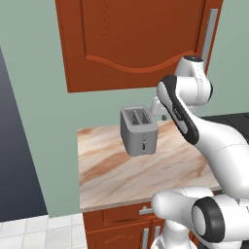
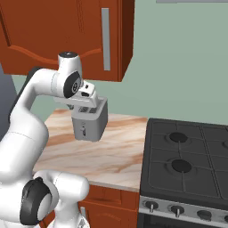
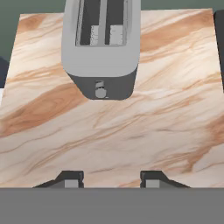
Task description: Move the mustard and mayonnaise from the cabinet to the dining counter.
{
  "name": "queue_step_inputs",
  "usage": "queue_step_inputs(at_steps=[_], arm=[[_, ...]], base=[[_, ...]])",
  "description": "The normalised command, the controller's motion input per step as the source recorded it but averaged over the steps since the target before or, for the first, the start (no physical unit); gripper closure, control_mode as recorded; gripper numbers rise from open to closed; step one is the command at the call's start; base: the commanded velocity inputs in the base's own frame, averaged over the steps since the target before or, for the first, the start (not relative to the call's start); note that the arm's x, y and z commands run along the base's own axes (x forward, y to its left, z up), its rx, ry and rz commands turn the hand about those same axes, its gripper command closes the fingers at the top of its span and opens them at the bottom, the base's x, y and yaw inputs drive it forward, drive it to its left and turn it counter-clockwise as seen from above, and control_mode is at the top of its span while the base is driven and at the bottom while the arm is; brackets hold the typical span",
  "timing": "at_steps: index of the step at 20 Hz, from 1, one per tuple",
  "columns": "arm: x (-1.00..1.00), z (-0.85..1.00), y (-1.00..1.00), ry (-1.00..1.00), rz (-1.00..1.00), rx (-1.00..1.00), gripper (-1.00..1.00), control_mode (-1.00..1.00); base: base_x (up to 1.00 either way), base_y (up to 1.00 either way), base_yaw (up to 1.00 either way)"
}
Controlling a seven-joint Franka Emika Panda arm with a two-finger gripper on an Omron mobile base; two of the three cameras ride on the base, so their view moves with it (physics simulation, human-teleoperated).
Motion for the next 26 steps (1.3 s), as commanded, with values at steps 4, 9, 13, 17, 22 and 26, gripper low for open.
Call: queue_step_inputs(at_steps=[4, 9, 13, 17, 22, 26], arm=[[0.00, 0.00, 0.00, 0.00, 0.00, -0.01, -1.00, -1.00], [-0.03, 0.09, 0.00, -0.22, 0.00, -0.04, -1.00, -1.00], [-0.08, 0.35, -0.07, -0.28, -0.02, -0.01, -1.00, -1.00], [-0.14, 0.49, -0.13, -0.23, 0.00, 0.00, -1.00, -1.00], [-0.20, 0.54, -0.27, -0.20, 0.00, 0.00, -1.00, -1.00], [-0.19, 0.52, -0.29, -0.11, 0.00, 0.00, -1.00, -1.00]], base=[[0.00, 0.00, 0.00], [0.00, 0.00, 0.00], [0.00, 0.00, 0.00], [0.00, 0.00, 0.00], [0.00, 0.00, 0.00], [0.00, 0.00, 0.00]])
